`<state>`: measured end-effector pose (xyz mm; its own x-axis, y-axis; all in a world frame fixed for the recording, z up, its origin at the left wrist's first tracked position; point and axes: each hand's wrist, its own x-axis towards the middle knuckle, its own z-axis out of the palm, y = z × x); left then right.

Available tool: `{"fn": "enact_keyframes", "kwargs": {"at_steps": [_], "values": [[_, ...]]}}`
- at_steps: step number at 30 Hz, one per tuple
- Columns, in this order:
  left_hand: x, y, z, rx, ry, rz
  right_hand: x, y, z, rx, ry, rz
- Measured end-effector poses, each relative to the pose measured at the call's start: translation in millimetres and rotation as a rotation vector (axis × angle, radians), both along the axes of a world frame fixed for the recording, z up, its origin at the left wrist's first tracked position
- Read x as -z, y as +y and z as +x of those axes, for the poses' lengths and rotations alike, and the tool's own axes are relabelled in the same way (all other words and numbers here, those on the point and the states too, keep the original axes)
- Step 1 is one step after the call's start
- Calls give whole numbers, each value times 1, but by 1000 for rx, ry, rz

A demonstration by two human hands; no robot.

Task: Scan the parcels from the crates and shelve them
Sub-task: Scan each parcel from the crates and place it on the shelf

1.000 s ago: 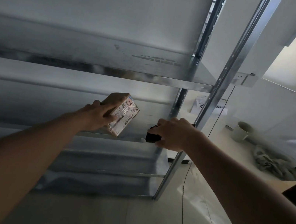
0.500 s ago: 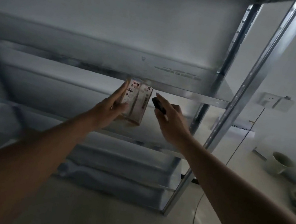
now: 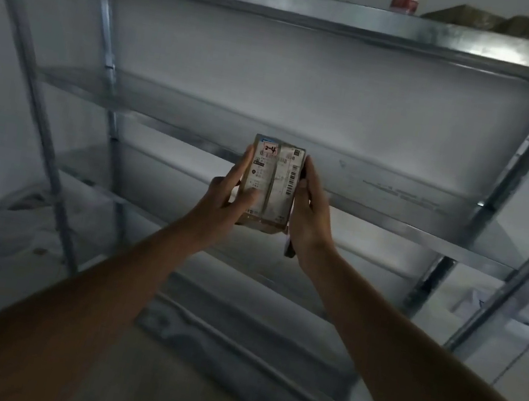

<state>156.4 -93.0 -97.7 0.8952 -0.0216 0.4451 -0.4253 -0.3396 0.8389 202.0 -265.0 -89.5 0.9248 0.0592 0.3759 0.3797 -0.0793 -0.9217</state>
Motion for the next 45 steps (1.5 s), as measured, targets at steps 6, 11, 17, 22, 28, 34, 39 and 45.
{"fn": "enact_keyframes", "kwargs": {"at_steps": [6, 11, 17, 22, 28, 34, 39, 45], "values": [[7, 120, 6, -91, -16, -3, -5, 120, 0, -54, 7, 36], [3, 209, 8, -73, -23, -28, -3, 215, 4, 14, -79, -60], [-3, 290, 14, -88, -38, -31, -7, 299, 17, -13, -139, -127], [-4, 344, 29, -88, -73, -83, -11, 356, 41, -58, -147, -172], [-7, 402, 63, -106, -108, -165, -13, 423, 83, -103, -195, -133], [-27, 464, 125, -154, -173, -146, -30, 495, 150, -177, -239, -67], [-42, 512, 173, -199, -204, -102, -42, 551, 205, -196, -323, -24], [-48, 573, 217, -198, -226, -92, -45, 614, 251, -181, -336, -15]]}}
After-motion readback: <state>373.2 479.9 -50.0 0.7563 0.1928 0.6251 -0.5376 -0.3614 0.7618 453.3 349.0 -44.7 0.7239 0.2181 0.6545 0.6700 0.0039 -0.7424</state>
